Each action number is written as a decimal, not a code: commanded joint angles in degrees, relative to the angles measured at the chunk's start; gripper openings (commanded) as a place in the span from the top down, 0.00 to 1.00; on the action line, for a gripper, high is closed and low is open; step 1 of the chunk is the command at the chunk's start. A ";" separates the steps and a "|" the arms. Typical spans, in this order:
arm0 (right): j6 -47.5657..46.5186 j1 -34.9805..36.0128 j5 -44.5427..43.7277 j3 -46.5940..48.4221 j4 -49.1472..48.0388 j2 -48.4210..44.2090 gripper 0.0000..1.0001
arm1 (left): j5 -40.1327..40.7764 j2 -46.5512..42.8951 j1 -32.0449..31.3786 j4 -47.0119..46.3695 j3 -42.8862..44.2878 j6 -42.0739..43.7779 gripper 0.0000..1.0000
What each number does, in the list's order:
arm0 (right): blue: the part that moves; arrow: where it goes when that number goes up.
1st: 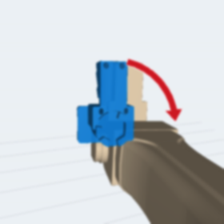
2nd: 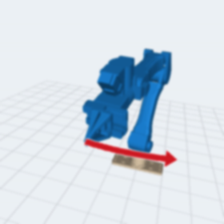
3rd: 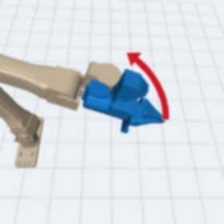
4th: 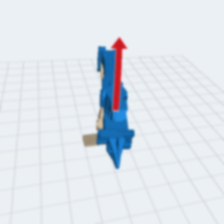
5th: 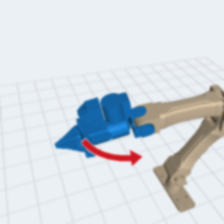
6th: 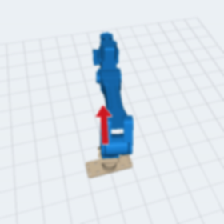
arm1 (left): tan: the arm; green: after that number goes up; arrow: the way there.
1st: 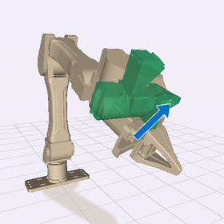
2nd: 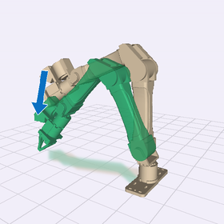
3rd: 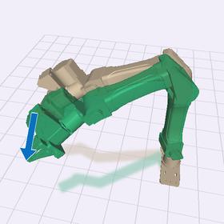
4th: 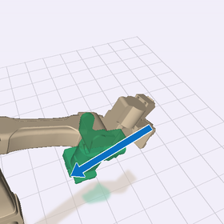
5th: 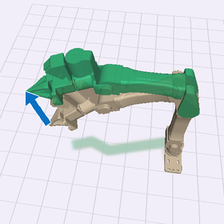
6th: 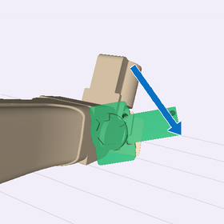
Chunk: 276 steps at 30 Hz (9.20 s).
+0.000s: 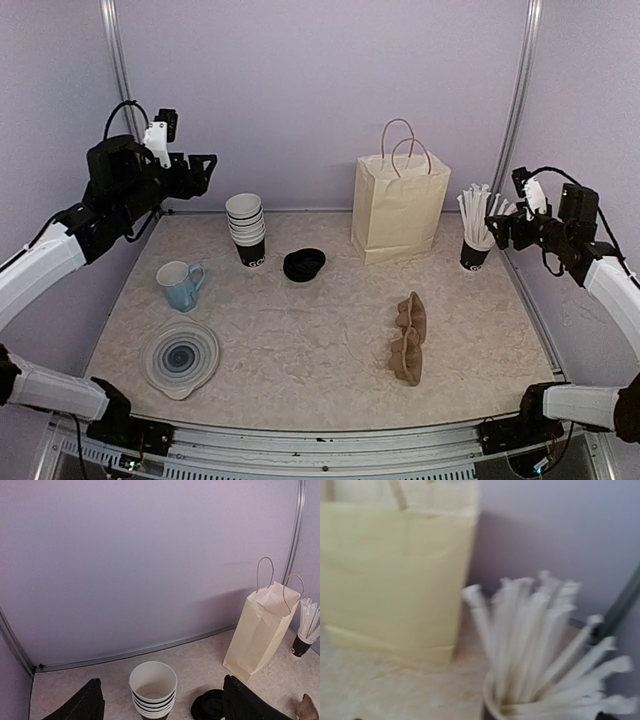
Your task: Pack the takeout coffee
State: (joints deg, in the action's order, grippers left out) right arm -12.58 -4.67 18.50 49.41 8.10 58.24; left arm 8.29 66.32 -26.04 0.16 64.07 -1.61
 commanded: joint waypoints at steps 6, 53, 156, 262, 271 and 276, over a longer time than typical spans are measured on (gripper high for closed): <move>-11.42 3.18 25.69 3.21 8.49 4.12 0.01 | -6.70 18.59 -7.32 15.87 18.75 0.20 0.33; -25.70 25.15 7.95 3.85 21.76 16.21 0.52 | -3.58 53.46 -1.39 44.51 54.24 -6.77 0.93; -21.54 27.65 6.88 2.28 13.67 23.40 0.51 | 3.25 68.98 -17.51 39.07 57.35 -3.87 0.43; 4.86 44.28 21.56 38.97 9.70 29.50 0.14 | -41.35 31.77 -20.01 -56.89 3.78 -63.89 1.00; 4.78 44.27 19.19 37.47 9.07 29.63 0.18 | -41.38 30.84 -19.92 -57.33 3.87 -64.17 1.00; 4.44 44.30 18.28 37.26 9.07 29.74 0.29 | -41.51 30.64 -20.01 -57.17 3.78 -64.40 1.00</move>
State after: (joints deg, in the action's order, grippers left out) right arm -8.03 38.63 37.45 87.37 18.44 87.37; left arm -33.56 97.47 -45.71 -56.03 66.13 -66.22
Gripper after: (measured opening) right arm 0.742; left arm 0.093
